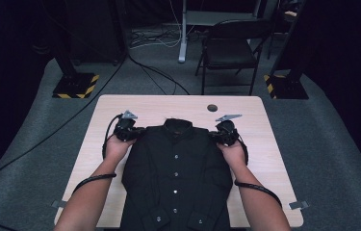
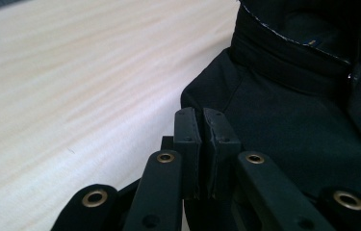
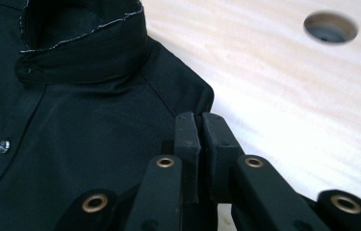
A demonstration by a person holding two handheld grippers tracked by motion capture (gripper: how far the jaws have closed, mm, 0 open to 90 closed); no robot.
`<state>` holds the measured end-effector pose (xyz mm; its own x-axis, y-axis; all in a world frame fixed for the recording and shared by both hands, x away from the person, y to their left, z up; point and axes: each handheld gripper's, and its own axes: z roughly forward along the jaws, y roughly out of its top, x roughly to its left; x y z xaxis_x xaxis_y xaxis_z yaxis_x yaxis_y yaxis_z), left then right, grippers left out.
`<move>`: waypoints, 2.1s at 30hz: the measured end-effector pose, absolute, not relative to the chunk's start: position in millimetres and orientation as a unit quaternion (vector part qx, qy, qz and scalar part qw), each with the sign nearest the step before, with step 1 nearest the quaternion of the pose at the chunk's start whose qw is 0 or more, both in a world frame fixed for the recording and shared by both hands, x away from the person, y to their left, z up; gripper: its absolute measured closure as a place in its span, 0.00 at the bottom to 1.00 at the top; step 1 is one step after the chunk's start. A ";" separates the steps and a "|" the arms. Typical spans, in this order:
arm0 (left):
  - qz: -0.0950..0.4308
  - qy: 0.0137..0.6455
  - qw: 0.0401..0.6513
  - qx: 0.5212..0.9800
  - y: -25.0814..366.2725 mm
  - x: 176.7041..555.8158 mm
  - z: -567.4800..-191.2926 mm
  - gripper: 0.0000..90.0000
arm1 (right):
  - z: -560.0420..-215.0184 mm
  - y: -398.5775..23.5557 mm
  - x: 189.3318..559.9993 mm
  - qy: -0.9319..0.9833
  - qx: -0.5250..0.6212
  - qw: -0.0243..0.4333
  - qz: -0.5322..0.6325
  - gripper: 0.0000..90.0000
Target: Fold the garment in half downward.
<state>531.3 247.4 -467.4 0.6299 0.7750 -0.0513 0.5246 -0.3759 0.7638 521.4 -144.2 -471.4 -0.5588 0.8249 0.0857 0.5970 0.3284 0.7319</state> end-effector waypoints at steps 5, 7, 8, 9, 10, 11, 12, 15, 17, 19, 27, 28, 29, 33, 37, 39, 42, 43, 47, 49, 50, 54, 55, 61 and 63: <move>0.175 0.394 0.403 0.807 250.5 531.2 -447.8 0.94 | -451.0 -144.5 520.6 0.796 0.433 0.164 0.391 0.95; 0.181 0.392 0.406 0.806 251.5 530.4 -440.6 0.94 | -443.2 -144.3 519.9 0.794 0.428 0.170 0.397 0.95; 0.184 0.389 0.407 0.806 252.2 530.2 -437.3 0.94 | -439.6 -144.3 519.7 0.793 0.426 0.174 0.400 0.95; 0.188 0.388 0.408 0.804 252.7 529.8 -434.4 0.94 | -436.2 -144.3 519.3 0.791 0.425 0.176 0.404 0.95; 0.190 0.387 0.410 0.804 253.4 529.4 -431.7 0.94 | -433.0 -144.1 519.0 0.790 0.424 0.177 0.407 0.95; 0.192 0.387 0.413 0.802 254.1 528.9 -429.4 0.94 | -430.1 -143.8 518.7 0.788 0.423 0.178 0.410 0.95; 0.194 0.388 0.416 0.800 254.6 528.6 -427.5 0.94 | -427.4 -143.4 518.5 0.789 0.420 0.181 0.411 0.95; 0.199 0.385 0.417 0.799 255.0 528.6 -421.9 0.94 | -421.4 -141.5 518.3 0.789 0.416 0.185 0.413 0.95; 0.201 0.383 0.418 0.799 255.1 529.1 -418.5 0.94 | -418.4 -140.4 518.5 0.789 0.414 0.187 0.413 0.96; 0.204 0.381 0.418 0.799 255.3 529.7 -415.0 0.94 | -415.2 -139.9 518.8 0.788 0.413 0.188 0.415 0.95; 0.223 0.377 0.430 0.789 257.5 530.8 -394.9 0.94 | -394.5 -140.2 521.8 0.778 0.410 0.205 0.429 0.96; 0.226 0.377 0.431 0.788 257.3 530.8 -391.9 0.94 | -391.5 -139.9 521.9 0.776 0.409 0.209 0.431 0.96; 0.229 0.375 0.431 0.788 256.7 531.0 -388.7 0.94 | -388.6 -139.4 522.1 0.774 0.409 0.213 0.433 0.96; 0.250 0.365 0.437 0.783 252.9 530.2 -374.7 0.94 | -377.7 -135.1 523.1 0.766 0.408 0.228 0.441 0.96; 0.264 0.356 0.446 0.778 254.5 524.1 -371.0 0.94 | -369.3 -132.0 519.6 0.757 0.400 0.242 0.457 0.96; 0.258 0.353 0.450 0.778 258.2 518.4 -377.7 0.94 | -372.7 -132.4 513.6 0.760 0.391 0.245 0.458 0.96; 0.251 0.354 0.452 0.779 263.4 511.7 -387.3 0.94 | -381.7 -135.2 506.3 0.764 0.387 0.242 0.457 0.96; 0.249 0.353 0.455 0.779 264.7 509.4 -389.3 0.94 | -385.2 -137.5 503.1 0.764 0.387 0.239 0.459 0.96; 0.245 0.347 0.462 0.779 266.6 500.7 -391.7 0.94 | -390.4 -141.5 493.0 0.765 0.379 0.239 0.463 0.96; 0.244 0.342 0.465 0.779 266.9 496.0 -391.4 0.94 | -390.8 -141.3 487.8 0.768 0.370 0.244 0.463 0.96; 0.244 0.339 0.465 0.780 267.2 494.1 -391.3 0.94 | -391.2 -141.2 485.4 0.768 0.368 0.246 0.462 0.96; 0.240 0.333 0.467 0.783 268.0 486.9 -393.0 0.94 | -394.1 -142.9 477.3 0.770 0.361 0.244 0.465 0.96; 0.239 0.333 0.469 0.782 267.9 485.8 -393.5 0.94 | -394.9 -143.4 475.7 0.771 0.361 0.242 0.466 0.96; 0.233 0.329 0.470 0.785 267.0 479.8 -395.3 0.94 | -397.9 -145.9 468.0 0.772 0.358 0.241 0.466 0.96; 0.230 0.327 0.472 0.786 266.9 476.6 -396.0 0.94 | -398.4 -147.7 464.7 0.771 0.358 0.238 0.469 0.96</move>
